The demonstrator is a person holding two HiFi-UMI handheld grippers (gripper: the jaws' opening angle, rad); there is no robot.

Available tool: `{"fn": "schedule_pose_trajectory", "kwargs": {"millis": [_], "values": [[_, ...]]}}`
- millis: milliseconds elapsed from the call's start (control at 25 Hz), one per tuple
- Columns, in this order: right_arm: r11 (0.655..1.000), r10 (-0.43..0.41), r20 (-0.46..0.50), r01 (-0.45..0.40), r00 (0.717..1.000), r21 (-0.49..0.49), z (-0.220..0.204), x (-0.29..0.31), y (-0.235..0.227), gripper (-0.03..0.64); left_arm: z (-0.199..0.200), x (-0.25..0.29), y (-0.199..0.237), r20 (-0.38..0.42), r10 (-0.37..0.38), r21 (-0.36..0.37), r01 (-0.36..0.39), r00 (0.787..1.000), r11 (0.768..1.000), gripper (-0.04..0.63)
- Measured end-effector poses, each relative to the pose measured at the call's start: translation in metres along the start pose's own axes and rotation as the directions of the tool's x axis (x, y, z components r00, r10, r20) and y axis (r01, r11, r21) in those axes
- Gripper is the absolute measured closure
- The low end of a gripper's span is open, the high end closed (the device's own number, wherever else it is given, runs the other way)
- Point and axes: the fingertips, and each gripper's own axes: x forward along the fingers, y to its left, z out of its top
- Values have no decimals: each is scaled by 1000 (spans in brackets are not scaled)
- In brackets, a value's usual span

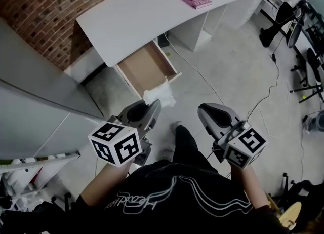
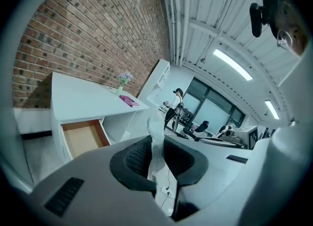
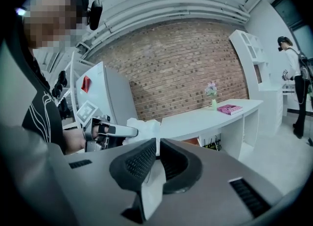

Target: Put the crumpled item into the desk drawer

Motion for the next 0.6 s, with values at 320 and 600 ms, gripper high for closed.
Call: {"fn": "schedule_pose_trajectory", "kwargs": {"millis": [320,600], "values": [[996,93,-28,-92,995,16,10,52,-54,565,17,52,45,11,98,-15,-97,995,995,523],[979,181,-85,-171,980,112,23,112,-113,565,29,116,107,-26,219,-14,-219,975,976,523]]}}
